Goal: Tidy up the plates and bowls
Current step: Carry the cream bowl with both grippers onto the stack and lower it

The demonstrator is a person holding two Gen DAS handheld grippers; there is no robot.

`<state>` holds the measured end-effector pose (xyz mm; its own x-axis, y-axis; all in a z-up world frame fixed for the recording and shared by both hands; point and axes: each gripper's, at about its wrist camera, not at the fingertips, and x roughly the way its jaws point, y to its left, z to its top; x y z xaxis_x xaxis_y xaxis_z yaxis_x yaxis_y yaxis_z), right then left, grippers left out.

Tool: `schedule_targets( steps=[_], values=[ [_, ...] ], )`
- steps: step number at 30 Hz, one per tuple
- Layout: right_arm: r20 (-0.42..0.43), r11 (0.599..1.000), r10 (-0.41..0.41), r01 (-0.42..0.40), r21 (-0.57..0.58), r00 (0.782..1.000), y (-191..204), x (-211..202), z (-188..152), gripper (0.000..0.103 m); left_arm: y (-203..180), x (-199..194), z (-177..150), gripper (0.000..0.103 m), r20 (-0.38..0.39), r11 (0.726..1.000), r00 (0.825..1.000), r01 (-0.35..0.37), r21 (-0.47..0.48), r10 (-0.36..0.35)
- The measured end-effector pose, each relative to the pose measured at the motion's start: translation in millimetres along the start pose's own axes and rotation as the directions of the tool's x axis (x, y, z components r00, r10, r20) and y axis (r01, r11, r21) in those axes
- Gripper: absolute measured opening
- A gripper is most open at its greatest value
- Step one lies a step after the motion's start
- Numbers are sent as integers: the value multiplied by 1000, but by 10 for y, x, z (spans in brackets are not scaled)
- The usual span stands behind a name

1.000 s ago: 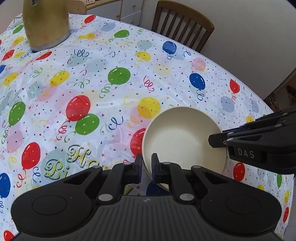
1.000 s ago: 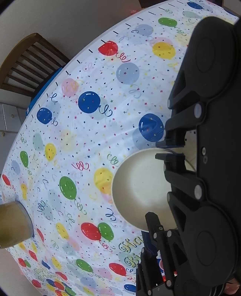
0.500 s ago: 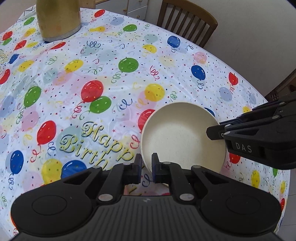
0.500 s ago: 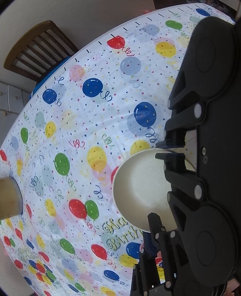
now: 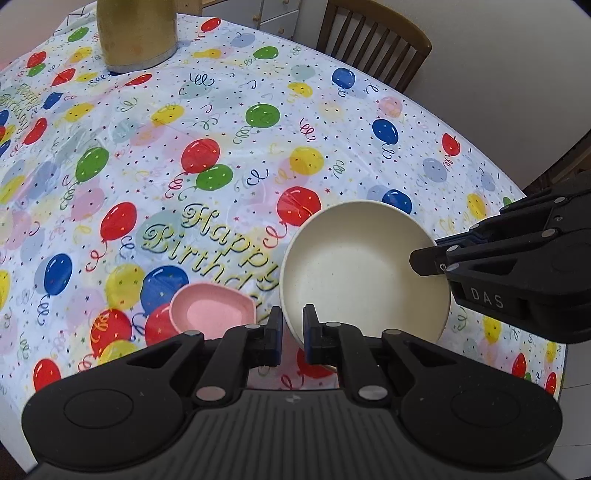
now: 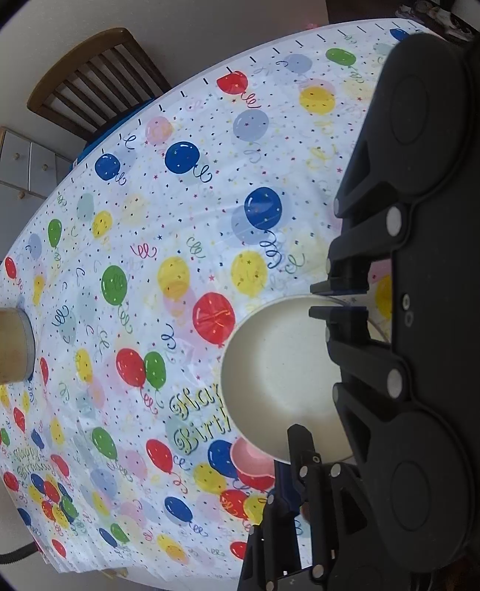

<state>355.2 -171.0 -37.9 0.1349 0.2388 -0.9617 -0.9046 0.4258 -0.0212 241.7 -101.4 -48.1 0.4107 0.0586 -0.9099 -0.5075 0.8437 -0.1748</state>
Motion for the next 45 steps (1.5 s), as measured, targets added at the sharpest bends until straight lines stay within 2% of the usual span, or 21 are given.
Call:
schedule_targets(
  steps=[7, 16, 28, 37, 45],
  values=[
    [5, 999, 12, -11, -39, 1000, 147, -196, -224, 4, -60, -244, -259, 10, -3, 1000, 1000, -2, -8, 2],
    [18, 998, 22, -21, -61, 1000, 277, -503, -707, 4, -289, -536, -709, 10, -27, 1000, 1000, 11, 15, -10],
    [-28, 997, 43, -45, -61, 999, 344, -590, -1375, 4, -612, -612, -1319, 11, -100, 999, 995, 27, 46, -22],
    [-55, 998, 36, -38, -48, 998, 348, -473, -1615, 3, -767, -491, -1594, 11, -140, 996, 990, 32, 78, -21],
    [-47, 999, 43, -44, -28, 998, 352, -461, -1627, 4, -744, -479, -1595, 11, -133, 997, 991, 17, 72, -7]
  ],
)
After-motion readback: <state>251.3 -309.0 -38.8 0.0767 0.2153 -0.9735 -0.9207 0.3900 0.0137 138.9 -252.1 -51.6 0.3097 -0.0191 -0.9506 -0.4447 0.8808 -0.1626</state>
